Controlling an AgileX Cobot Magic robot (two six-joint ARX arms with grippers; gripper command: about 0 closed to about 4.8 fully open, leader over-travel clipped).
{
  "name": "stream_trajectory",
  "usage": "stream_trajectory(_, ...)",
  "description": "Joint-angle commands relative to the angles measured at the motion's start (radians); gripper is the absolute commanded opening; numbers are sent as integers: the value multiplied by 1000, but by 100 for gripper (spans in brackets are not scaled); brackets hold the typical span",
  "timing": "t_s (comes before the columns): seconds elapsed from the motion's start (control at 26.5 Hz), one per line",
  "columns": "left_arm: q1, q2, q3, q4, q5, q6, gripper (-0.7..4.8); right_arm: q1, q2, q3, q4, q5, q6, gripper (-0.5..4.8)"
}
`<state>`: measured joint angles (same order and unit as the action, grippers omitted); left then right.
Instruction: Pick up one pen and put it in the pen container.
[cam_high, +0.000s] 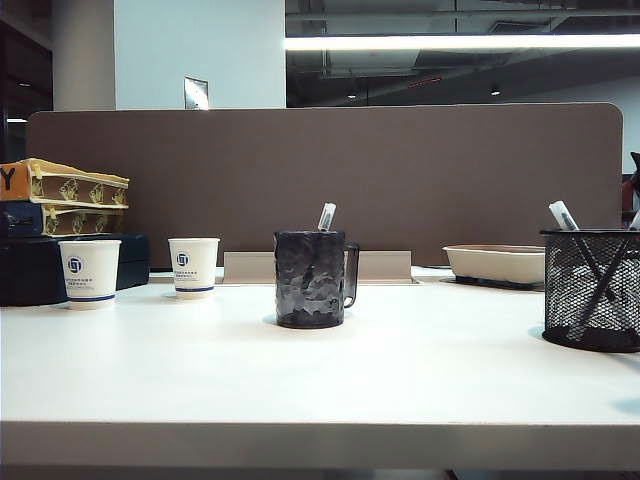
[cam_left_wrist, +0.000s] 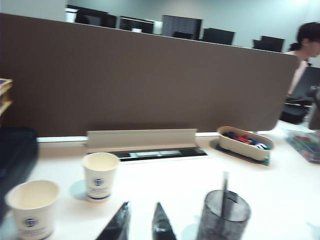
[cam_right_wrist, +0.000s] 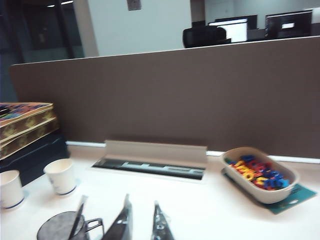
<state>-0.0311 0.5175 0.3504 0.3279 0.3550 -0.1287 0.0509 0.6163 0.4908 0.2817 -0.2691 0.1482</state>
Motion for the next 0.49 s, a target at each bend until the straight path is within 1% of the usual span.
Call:
stream_trajectory(0.04, -34, 38, 18, 30, 5, -3, 57, 21, 74, 31, 45, -33, 2, 53)
stream_trajectory(0.15, -80, 95, 30, 40, 5, -3, 57, 51, 150, 56, 53, -74, 1, 54)
stream_trajectory(0.26, -111, 160, 43, 66, 7, -3, 57, 83, 214, 69, 95, -118, 1, 54)
stream_trajectory(0.49, -157, 319, 91, 109, 12, -2, 57, 129, 334, 73, 251, -138, 2, 54)
